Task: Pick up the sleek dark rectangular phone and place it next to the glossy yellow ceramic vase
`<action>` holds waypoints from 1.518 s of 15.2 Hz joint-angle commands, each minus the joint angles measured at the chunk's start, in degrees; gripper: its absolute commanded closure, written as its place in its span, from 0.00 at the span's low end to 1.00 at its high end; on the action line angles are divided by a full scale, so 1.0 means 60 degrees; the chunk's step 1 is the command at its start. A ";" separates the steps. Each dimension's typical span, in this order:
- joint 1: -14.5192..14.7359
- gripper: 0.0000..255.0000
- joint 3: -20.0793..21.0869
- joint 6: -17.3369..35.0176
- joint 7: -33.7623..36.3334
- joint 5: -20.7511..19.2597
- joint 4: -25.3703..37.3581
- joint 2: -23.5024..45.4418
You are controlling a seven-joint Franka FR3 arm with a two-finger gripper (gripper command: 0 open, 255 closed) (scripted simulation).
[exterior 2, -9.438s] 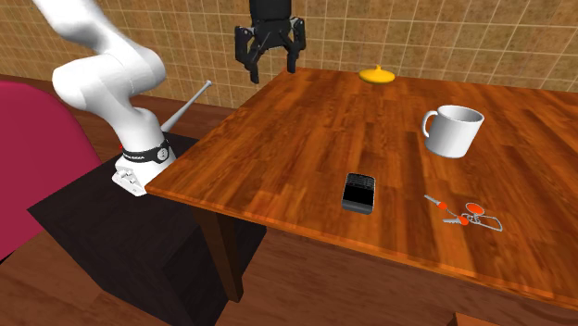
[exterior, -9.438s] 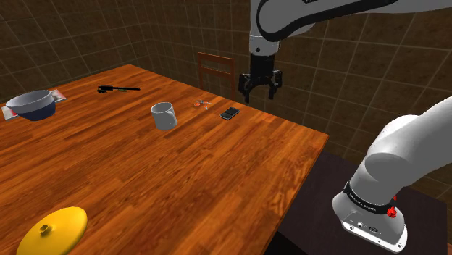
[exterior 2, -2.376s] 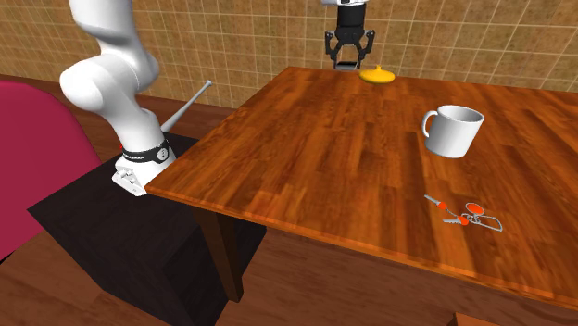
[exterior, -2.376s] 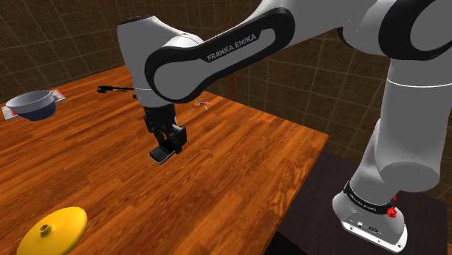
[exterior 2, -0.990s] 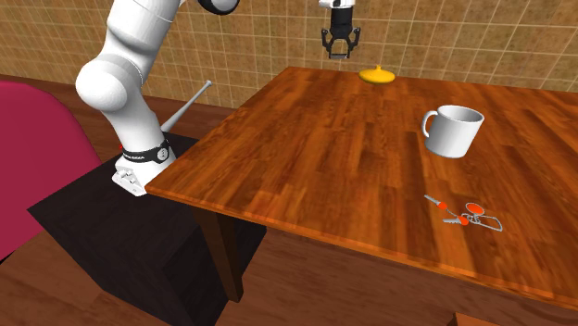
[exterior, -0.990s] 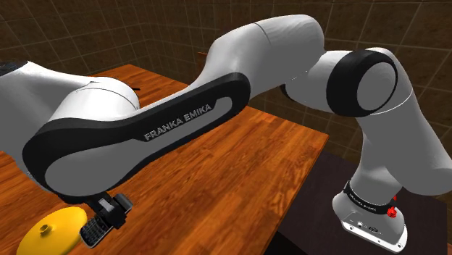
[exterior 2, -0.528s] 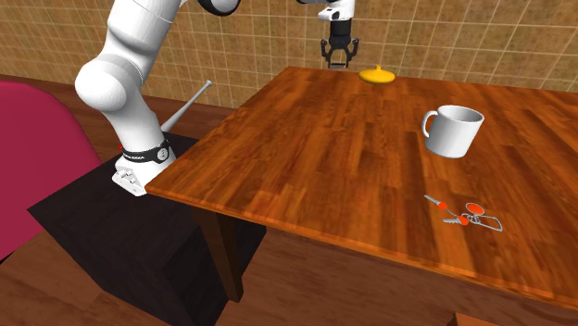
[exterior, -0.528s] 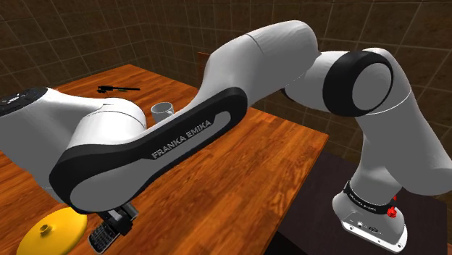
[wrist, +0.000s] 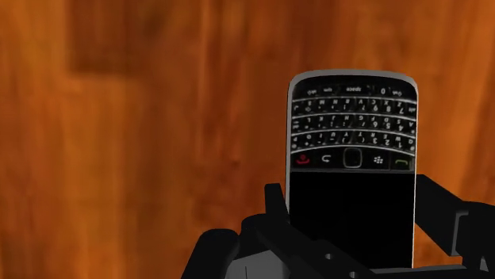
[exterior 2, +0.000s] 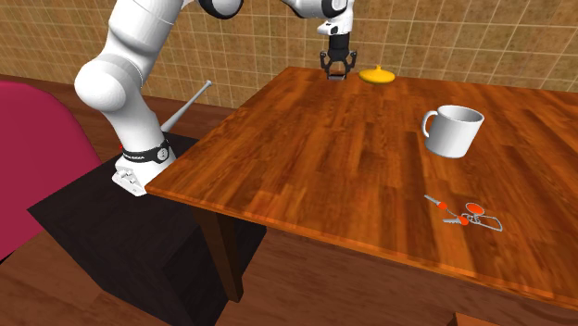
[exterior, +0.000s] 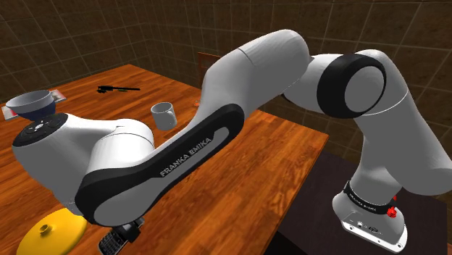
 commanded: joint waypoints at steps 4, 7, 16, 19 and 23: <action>-0.0008 1.00 -0.0071 0.0490 0.0085 -0.0106 -0.0312 0.0191; -0.0008 1.00 -0.0079 0.0539 0.0094 -0.0118 -0.0341 0.0213; -0.0006 0.00 -0.0079 0.0537 0.0093 -0.0118 -0.0337 0.0215; -0.0018 0.00 -0.0034 0.0312 0.0057 -0.0057 -0.0241 0.0077; -0.0020 0.00 0.0073 -0.0358 -0.0046 0.0099 0.0135 -0.0245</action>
